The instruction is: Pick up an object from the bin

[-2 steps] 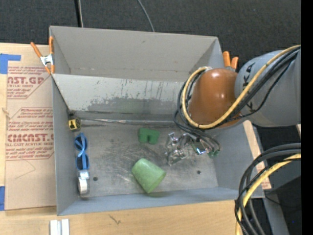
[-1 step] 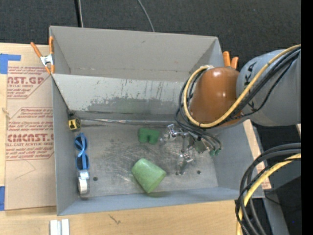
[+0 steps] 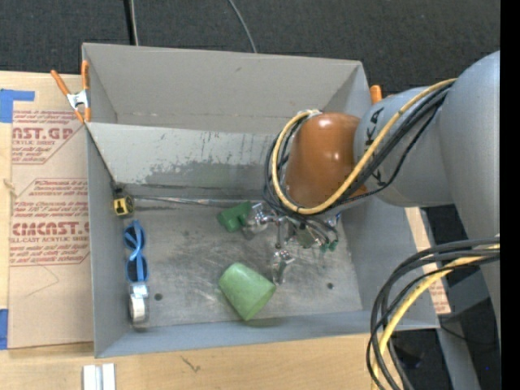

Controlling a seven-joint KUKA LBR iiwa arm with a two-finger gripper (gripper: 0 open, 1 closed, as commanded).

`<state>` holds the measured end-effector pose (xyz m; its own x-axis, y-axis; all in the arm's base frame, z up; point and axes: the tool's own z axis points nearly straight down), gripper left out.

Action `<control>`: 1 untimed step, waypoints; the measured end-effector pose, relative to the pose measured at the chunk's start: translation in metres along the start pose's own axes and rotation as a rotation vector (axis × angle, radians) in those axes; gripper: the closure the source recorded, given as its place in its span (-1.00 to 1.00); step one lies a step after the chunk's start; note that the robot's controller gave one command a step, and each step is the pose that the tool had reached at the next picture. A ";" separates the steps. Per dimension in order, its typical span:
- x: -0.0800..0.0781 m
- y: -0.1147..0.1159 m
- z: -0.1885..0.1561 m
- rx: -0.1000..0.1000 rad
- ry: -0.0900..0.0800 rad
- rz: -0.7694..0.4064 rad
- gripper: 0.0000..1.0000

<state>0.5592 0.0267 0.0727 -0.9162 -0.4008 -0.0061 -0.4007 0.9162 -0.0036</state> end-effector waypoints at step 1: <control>0.034 0.042 -0.001 0.000 -0.008 -0.084 -1.00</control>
Offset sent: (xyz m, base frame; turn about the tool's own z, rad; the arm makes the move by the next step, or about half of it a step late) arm -0.0511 0.0232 -0.0027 -0.0852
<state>0.5115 0.0512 0.0735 -0.8790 -0.4766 -0.0142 -0.4765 0.8791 -0.0043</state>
